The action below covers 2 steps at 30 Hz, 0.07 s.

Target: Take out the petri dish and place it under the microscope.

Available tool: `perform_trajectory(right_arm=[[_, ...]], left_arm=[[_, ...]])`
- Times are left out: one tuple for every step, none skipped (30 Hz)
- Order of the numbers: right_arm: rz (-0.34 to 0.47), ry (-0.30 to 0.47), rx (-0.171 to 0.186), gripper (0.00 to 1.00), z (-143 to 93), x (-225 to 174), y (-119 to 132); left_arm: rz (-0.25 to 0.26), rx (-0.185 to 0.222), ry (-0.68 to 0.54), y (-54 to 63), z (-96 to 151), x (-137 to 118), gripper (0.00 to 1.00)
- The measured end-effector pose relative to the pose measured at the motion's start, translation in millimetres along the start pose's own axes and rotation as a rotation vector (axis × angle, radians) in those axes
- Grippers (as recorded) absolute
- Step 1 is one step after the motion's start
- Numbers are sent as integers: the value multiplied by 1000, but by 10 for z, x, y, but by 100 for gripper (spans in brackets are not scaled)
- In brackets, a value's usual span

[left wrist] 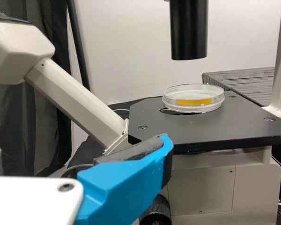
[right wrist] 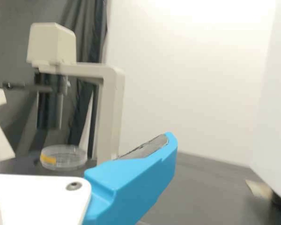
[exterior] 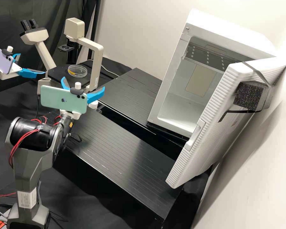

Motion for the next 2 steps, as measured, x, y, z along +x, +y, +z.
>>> perform_trajectory(right_arm=[[0,-6,1,100,8,-33,1],[-1,-27,5,100,34,-91,1]], left_arm=[[0,0,0,0,0,0,100],[0,0,0,0,0,0,100]])
